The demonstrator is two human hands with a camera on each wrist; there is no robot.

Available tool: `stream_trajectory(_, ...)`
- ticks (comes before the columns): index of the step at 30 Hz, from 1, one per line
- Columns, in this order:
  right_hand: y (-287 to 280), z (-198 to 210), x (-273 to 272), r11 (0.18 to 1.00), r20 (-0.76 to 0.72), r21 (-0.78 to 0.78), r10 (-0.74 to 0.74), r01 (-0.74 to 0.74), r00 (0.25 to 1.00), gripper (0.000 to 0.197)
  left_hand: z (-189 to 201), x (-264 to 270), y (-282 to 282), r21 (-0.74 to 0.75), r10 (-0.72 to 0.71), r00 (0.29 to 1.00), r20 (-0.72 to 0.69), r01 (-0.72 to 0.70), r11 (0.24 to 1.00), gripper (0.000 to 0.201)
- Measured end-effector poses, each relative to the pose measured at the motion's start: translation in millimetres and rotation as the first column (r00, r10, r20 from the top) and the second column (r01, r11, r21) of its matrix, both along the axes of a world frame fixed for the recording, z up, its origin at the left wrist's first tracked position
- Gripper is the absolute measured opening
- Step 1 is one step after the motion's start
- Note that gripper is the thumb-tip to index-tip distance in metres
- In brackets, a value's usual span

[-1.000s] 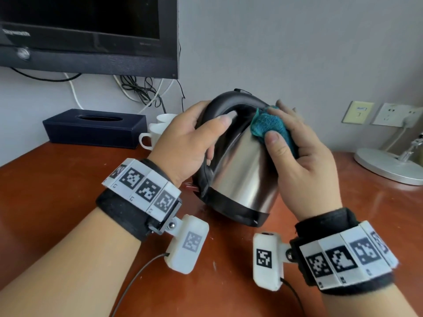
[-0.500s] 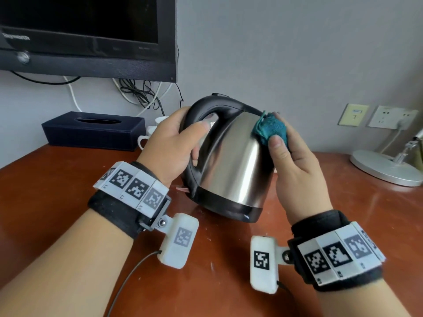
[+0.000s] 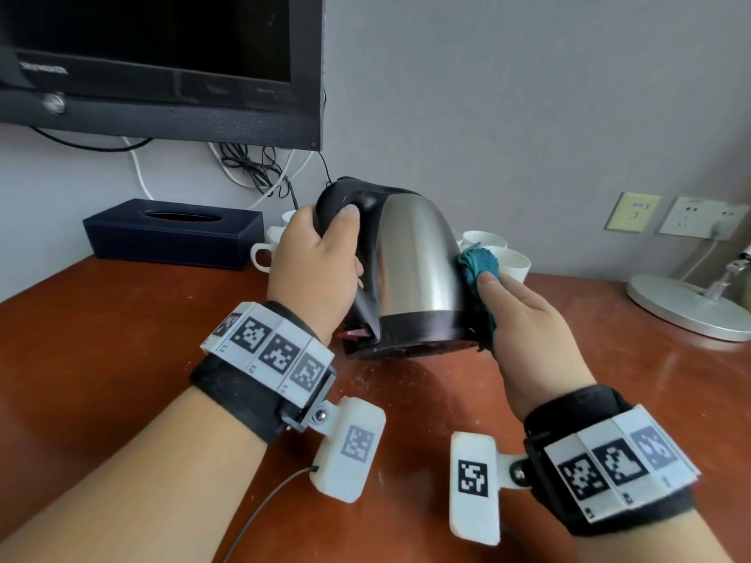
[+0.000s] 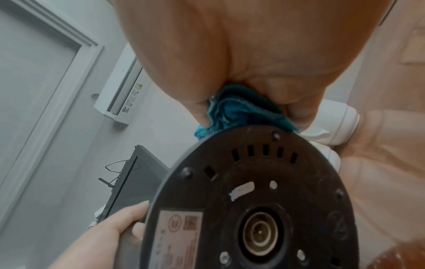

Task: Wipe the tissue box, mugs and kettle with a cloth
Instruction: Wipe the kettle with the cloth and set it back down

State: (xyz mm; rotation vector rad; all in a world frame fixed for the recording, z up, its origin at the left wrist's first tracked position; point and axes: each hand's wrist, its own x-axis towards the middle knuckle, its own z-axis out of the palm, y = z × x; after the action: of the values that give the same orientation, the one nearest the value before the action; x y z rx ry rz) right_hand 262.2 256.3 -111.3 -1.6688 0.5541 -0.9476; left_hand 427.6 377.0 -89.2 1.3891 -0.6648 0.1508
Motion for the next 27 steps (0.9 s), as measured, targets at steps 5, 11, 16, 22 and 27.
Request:
stream_trajectory(5,-6.9,-2.6,-1.1,0.999,-0.018,-0.003,-0.039,0.039,0.999,0.030,0.8,-10.8,-0.7,-0.057,0.020,0.999,-0.046,-0.023,0.998,0.026)
stream_trajectory(11,3.7,3.2,-2.0,0.996,-0.013,-0.079,0.045,-0.046,0.999,0.026,0.7,-6.7,-1.3,-0.082,0.043,0.986,-0.163,-0.057,0.995,0.026)
stream_trajectory(16,16.8,10.5,-6.0,0.950,-0.045,-0.181,0.253,-0.256,0.967,0.040,1.8,-1.1,-0.6,-0.116,0.040,0.972,-0.231,-0.069,0.991,0.025)
stream_trajectory(22,17.5,10.0,-5.8,0.887,-0.088,-0.341,0.298,-0.310,0.951,0.046,6.0,-2.0,4.2,-0.171,0.007,0.967,-0.254,-0.052,0.984,0.029)
stream_trajectory(27,13.8,11.0,-5.9,0.938,0.030,-0.250,0.254,-0.239,0.967,0.041,8.6,-0.8,7.5,-0.230,-0.032,0.954,-0.298,-0.039,0.972,0.029)
